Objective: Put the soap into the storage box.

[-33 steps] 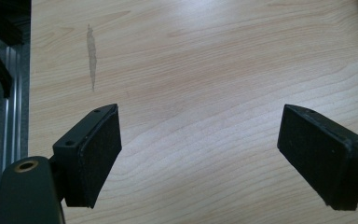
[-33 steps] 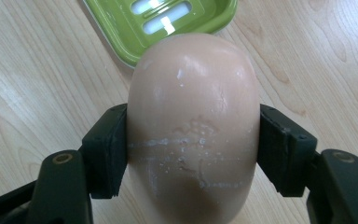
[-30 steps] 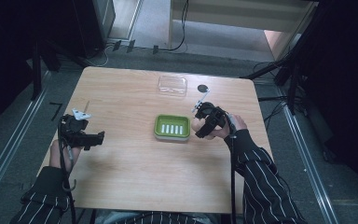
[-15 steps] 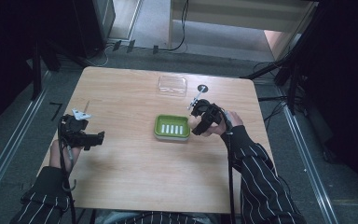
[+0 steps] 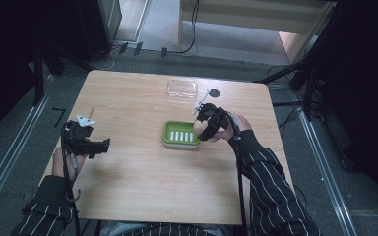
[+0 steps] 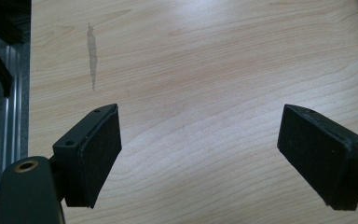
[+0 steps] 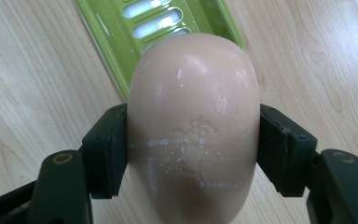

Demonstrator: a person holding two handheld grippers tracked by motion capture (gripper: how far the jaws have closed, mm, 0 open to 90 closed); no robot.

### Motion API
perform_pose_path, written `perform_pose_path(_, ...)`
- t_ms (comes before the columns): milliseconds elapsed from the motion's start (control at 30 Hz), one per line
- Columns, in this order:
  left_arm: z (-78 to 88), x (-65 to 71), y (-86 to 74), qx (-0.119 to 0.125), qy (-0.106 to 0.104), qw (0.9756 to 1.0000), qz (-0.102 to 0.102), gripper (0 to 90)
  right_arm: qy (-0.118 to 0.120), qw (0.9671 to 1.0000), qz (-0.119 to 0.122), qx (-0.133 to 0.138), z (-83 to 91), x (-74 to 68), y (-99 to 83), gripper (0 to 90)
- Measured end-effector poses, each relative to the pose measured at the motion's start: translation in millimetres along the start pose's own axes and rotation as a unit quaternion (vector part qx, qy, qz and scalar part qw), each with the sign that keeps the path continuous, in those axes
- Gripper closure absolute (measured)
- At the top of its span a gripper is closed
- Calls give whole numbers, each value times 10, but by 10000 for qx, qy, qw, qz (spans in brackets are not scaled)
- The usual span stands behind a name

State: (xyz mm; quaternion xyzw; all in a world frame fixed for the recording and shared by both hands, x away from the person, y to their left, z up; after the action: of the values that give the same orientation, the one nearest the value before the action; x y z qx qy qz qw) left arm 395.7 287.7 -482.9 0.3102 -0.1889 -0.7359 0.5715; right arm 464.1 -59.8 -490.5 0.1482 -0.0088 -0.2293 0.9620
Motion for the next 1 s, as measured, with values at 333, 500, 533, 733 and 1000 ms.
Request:
perform_pose_path(333, 1, -5, -3, -5, 2, 10000, -5, 143, 22, 9999, 109, 11, -34, -1, 119, 333)
perform_pose_path(500, 4, -6, -6, -17, -1, 10000, -8, 143, 70, 9998, 191, 22, -55, -19, 188, 333)
perform_pose_path(533, 4, -7, -6, -16, 1, 10000, -6, 143, 74, 9997, 229, 31, -64, -19, 201, 333)
perform_pose_path(733, 0, -9, -7, -14, 6, 10000, -4, 143, 100, 9994, 322, 24, -91, -29, 258, 333)
perform_pose_path(1000, 0, -9, -7, -13, 10, 10000, -5, 143, 118, 9989, 446, 44, -111, -25, 330, 333)
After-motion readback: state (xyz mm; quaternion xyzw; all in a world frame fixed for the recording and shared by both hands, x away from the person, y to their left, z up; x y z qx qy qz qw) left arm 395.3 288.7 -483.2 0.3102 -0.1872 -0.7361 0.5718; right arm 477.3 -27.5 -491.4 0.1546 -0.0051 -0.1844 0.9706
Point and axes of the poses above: each handheld gripper's, and its own axes: z roughly backward along the jaws, y roughly out of its top, x roughly to its right, the point moved 10 cm from there along -z, roughly forward along the jaws, and after that the axes turned 8 degrees about y, right-handed, at the moved point
